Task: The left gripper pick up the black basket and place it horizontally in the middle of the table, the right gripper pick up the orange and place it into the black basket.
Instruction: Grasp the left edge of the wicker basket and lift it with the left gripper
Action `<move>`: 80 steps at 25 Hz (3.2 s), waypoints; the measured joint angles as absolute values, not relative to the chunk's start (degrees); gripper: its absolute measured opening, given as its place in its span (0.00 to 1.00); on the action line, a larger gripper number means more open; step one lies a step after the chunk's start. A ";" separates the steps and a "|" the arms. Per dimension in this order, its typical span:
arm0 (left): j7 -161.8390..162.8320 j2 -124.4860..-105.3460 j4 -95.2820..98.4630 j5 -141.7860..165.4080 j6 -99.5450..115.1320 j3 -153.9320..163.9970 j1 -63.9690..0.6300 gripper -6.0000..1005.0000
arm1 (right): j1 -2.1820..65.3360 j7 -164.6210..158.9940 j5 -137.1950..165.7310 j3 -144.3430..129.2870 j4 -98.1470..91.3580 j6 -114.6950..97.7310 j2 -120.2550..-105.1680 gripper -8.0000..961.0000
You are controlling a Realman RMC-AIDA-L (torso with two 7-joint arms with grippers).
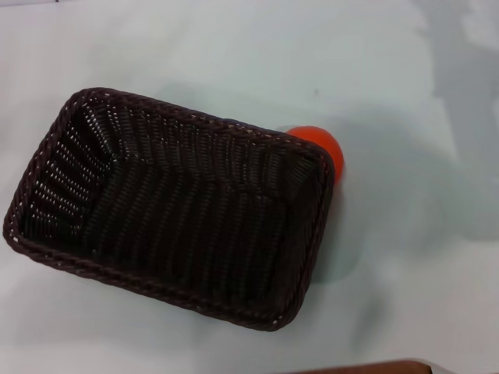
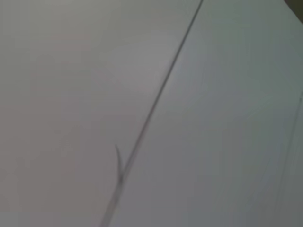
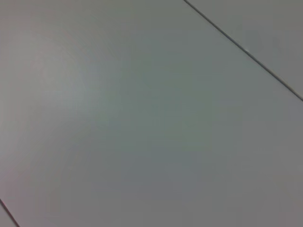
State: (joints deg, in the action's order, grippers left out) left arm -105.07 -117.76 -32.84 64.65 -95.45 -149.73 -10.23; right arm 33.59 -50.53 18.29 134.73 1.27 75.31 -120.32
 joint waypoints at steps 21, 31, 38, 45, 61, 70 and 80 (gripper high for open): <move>-103.51 -116.54 -31.33 70.45 -93.10 -154.96 -10.70 0.79 | 33.45 -42.63 18.47 127.85 2.67 77.60 -119.90 0.96; -74.56 -117.26 -62.69 97.61 -92.64 -151.76 -9.81 0.73 | 33.02 -42.83 18.32 128.22 3.02 75.94 -119.88 0.96; -63.75 -122.80 -79.82 114.05 -93.82 -151.59 -12.60 0.73 | 32.93 -42.90 18.28 128.23 2.54 74.61 -120.00 0.96; -59.32 -123.55 -83.70 122.14 -93.35 -147.21 -14.63 0.73 | 31.82 -44.11 18.28 128.23 2.33 74.52 -120.15 0.96; -54.77 -122.40 -83.44 134.88 -99.97 -143.52 -20.36 0.73 | 31.59 -44.39 18.21 128.68 1.85 72.60 -120.14 0.96; -54.48 -122.64 -82.46 137.89 -99.93 -140.89 -21.31 0.71 | 31.54 -44.39 17.46 128.91 1.82 72.50 -120.15 0.96; -53.96 -123.19 -76.29 143.74 -98.33 -140.47 -24.77 0.64 | 31.30 -44.39 16.71 129.19 1.76 71.65 -120.14 0.96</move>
State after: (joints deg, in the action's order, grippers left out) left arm -53.96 -123.19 -76.29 143.74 -98.33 -140.47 -24.77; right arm 31.30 -44.39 16.71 129.19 1.76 71.65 -120.14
